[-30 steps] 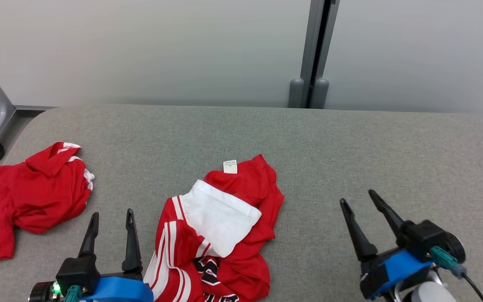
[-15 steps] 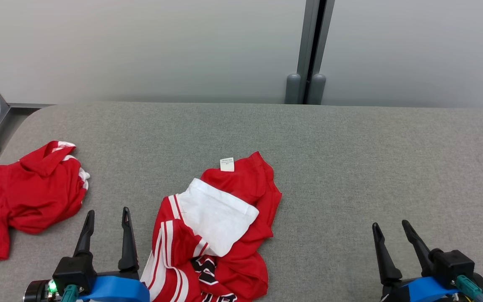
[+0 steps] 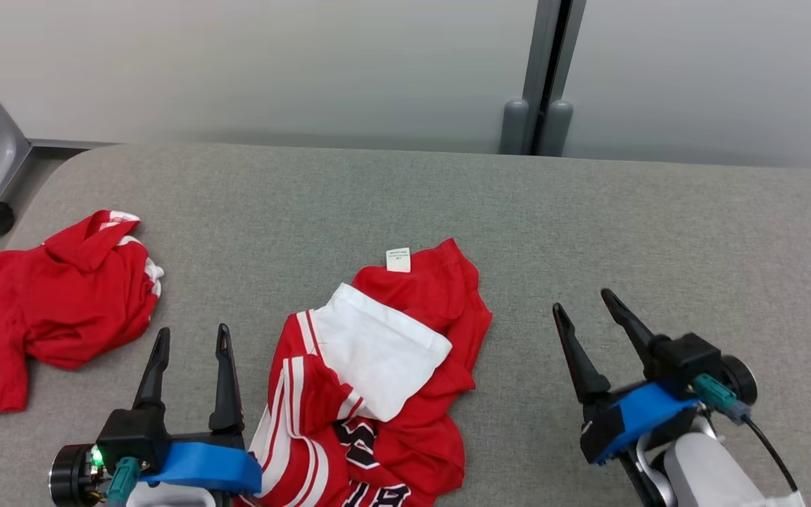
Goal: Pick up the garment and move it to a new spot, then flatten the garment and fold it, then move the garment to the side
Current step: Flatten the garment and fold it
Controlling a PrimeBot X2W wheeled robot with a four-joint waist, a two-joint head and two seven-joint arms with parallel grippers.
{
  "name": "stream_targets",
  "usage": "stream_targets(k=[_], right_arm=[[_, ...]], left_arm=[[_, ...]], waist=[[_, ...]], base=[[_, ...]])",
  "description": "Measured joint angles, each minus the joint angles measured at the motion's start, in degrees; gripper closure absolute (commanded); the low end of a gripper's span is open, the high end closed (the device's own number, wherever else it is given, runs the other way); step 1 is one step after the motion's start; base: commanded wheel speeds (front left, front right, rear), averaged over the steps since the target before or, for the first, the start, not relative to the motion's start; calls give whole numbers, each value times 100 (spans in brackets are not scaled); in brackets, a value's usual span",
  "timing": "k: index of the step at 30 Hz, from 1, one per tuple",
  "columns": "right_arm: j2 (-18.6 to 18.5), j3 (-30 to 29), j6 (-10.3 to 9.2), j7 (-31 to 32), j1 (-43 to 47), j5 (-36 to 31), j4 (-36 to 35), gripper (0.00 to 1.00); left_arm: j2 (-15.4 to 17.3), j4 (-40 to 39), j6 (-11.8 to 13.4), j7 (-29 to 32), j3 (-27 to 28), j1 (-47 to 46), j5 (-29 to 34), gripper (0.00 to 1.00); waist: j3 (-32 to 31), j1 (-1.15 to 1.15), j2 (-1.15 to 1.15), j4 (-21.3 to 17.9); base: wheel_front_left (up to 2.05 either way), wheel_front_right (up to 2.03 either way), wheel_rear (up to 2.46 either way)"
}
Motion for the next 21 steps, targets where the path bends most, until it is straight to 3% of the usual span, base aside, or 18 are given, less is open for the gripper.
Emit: stream_targets(k=[10,21], right_arm=[[-119,786,0,0,-1573,24,1188,0],[-20,1267,0,-7,-2770,68,3399,0]], left_arm=[[1,23,53,0,-240,-235,-114,0],[1,3,196,0,-580,-444,-349,0]], waist=[[299,0,0,363],[674,0,0,794]], base=[[0,0,0],[0,0,0]])
